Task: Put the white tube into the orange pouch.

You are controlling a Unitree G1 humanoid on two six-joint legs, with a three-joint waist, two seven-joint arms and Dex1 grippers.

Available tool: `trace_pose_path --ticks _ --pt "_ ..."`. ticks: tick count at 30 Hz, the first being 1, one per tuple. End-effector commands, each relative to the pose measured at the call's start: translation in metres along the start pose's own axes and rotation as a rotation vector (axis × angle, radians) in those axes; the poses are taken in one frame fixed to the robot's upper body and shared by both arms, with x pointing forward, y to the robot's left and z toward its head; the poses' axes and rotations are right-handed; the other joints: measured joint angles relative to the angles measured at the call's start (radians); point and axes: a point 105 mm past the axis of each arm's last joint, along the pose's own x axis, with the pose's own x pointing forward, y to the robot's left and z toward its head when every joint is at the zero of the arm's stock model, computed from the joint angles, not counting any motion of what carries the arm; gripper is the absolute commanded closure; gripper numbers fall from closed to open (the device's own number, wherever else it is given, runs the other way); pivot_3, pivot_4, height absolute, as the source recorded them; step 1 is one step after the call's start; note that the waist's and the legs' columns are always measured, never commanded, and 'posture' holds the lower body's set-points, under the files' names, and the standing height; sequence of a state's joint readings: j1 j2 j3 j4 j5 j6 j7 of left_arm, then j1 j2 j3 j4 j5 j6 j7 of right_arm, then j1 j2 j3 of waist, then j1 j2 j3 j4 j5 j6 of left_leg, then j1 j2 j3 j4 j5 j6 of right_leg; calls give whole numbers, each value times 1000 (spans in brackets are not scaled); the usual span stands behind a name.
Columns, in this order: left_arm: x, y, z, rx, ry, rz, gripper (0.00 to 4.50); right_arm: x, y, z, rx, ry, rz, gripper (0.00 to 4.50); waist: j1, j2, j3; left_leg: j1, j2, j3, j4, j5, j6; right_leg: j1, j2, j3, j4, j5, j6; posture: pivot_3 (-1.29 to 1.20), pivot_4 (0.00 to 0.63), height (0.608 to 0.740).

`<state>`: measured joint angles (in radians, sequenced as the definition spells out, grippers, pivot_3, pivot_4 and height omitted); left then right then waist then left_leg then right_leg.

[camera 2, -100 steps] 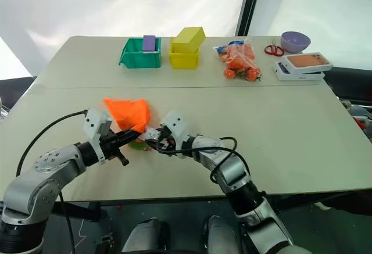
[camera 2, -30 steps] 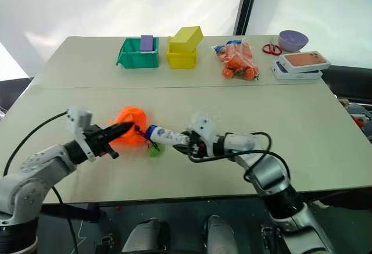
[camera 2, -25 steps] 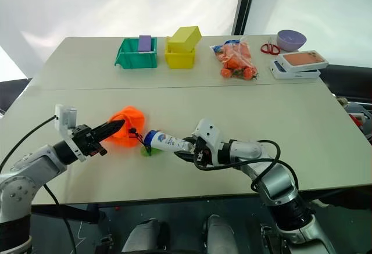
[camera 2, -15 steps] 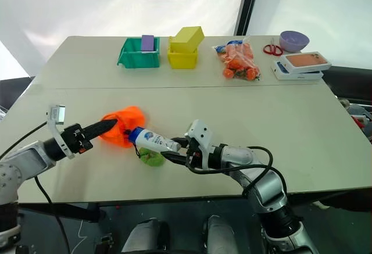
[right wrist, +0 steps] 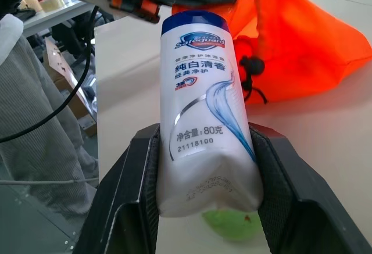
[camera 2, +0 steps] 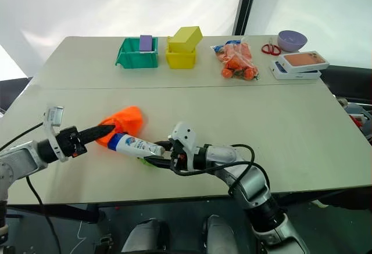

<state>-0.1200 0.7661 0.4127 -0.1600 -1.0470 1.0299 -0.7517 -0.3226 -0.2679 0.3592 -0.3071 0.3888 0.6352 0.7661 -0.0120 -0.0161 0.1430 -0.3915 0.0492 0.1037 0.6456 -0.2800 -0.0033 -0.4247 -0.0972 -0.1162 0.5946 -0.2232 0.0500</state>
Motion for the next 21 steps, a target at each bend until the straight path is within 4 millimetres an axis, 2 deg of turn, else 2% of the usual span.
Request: trace_pose_path --ticks 1,4,9,21 --pt "-6 -1 6 69 6 11 4500 5 2 9 -31 -33 22 2692 1 0 0 0 0 0 0 0 0 0 0 0 0 0 0 0 150 740" --pt "-14 8 1 130 66 66 4500 8 2 7 -27 -22 28 2692 0 1 0 0 0 0 0 0 0 0 0 1 0 0 0 0 150 740" --pt "-18 15 5 163 72 97 4500 11 4 4 -24 0 47 2692 0 1 1 0 0 0 0 -2 -3 -1 -1 1 0 0 0 0 150 740" --pt "-14 4 7 147 70 35 4500 27 -4 2 -9 27 52 2692 -2 1 1 0 0 0 0 -2 -3 -1 -1 1 0 0 0 0 150 740"
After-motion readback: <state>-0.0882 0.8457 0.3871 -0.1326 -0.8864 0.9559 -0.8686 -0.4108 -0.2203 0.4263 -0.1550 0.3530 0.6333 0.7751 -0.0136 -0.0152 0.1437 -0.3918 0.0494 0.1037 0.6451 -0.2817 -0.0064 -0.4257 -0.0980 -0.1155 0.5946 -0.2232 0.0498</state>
